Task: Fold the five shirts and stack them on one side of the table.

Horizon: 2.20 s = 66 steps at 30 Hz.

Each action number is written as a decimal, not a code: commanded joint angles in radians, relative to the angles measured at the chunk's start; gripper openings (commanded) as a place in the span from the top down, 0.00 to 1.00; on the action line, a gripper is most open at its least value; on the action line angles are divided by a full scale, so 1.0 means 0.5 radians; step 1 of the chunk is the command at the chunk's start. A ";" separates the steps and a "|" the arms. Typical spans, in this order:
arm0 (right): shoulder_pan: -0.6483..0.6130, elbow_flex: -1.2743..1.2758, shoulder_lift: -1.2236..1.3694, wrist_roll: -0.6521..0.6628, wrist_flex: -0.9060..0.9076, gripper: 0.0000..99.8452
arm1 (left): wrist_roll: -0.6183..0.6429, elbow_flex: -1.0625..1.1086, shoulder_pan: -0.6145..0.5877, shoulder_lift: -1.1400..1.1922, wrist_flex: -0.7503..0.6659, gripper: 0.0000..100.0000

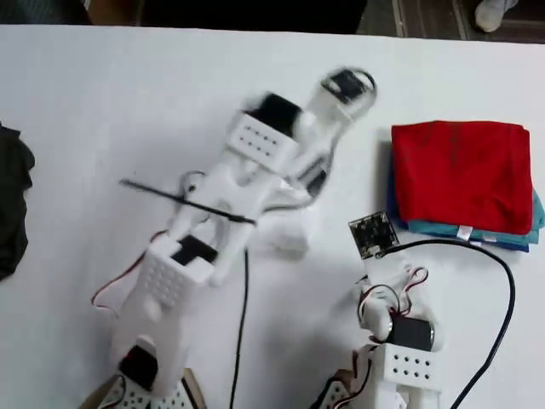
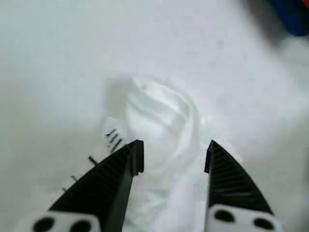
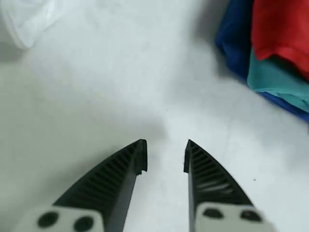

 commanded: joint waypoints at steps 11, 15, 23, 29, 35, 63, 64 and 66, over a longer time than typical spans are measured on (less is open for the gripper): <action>0.008 -0.040 -0.032 -0.003 0.002 0.98 | -0.061 -0.118 -1.135 -0.052 0.077 0.98; -0.054 -0.196 -0.029 -0.015 0.002 0.98 | -0.175 0.066 -1.445 -0.184 0.074 0.98; -0.578 -0.786 0.419 -0.221 0.020 0.98 | -0.328 0.873 -1.927 -0.592 0.025 0.97; -0.904 -1.847 1.530 -0.316 0.130 0.98 | -0.405 1.634 -2.213 -1.071 -0.396 0.97; -1.257 -2.974 2.438 -0.316 0.450 0.98 | -0.439 2.484 -2.501 -1.415 -0.853 0.97; -1.386 -5.257 4.675 -0.319 1.487 0.98 | -0.427 3.095 -2.771 -1.439 -1.166 0.97; -1.386 -5.254 4.654 -0.319 1.499 0.98 | -0.427 3.095 -2.771 -1.436 -1.185 0.97; -1.389 -5.235 4.589 -0.319 1.505 0.98 | -0.427 3.101 -2.771 -1.433 -1.215 0.97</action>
